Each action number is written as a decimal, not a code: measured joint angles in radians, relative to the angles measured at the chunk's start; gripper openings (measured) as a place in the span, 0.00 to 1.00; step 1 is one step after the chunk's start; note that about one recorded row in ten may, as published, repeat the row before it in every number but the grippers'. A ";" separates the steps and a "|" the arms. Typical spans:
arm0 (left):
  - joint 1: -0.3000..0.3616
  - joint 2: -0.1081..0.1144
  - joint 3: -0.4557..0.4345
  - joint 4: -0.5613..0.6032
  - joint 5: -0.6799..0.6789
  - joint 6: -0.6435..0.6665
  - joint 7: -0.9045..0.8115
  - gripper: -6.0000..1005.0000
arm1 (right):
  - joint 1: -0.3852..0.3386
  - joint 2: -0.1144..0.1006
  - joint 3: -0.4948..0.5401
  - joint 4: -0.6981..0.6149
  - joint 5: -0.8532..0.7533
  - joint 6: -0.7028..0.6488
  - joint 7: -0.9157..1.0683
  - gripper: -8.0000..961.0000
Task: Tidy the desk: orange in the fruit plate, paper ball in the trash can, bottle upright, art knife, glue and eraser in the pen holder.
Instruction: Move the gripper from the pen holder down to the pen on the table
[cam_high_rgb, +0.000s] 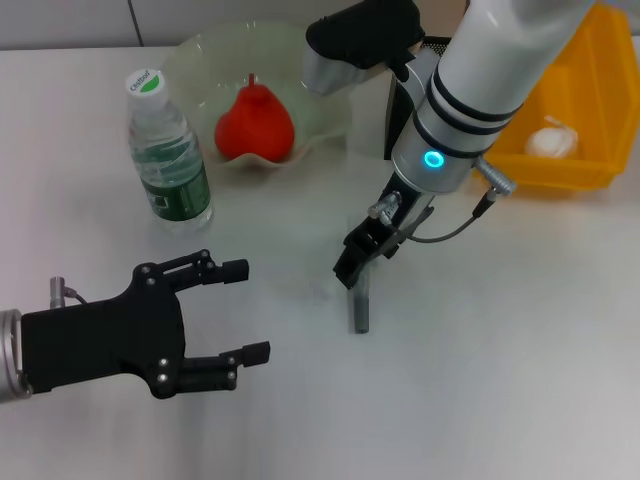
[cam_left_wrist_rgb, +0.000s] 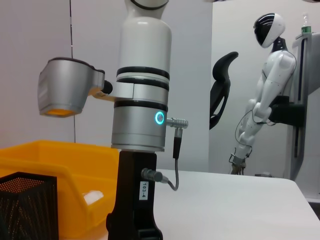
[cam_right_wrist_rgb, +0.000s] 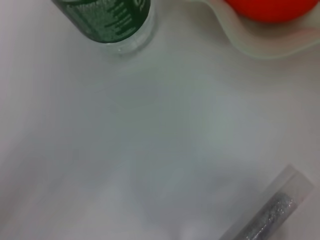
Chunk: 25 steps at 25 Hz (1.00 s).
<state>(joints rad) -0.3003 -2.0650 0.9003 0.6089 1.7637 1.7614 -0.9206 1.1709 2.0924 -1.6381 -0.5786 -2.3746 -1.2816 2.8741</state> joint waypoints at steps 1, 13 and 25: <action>0.000 0.000 0.000 0.000 0.000 0.000 0.000 0.83 | -0.002 0.000 -0.007 0.001 0.003 0.005 0.000 0.71; -0.010 -0.002 0.001 -0.040 -0.003 -0.003 0.042 0.83 | -0.012 0.000 -0.107 -0.003 0.030 0.052 0.015 0.71; -0.013 -0.003 -0.001 -0.040 -0.008 0.002 0.042 0.83 | -0.011 0.000 -0.140 -0.007 0.026 0.053 0.010 0.63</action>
<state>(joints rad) -0.3134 -2.0680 0.8989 0.5691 1.7556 1.7632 -0.8781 1.1596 2.0923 -1.7778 -0.5860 -2.3484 -1.2285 2.8846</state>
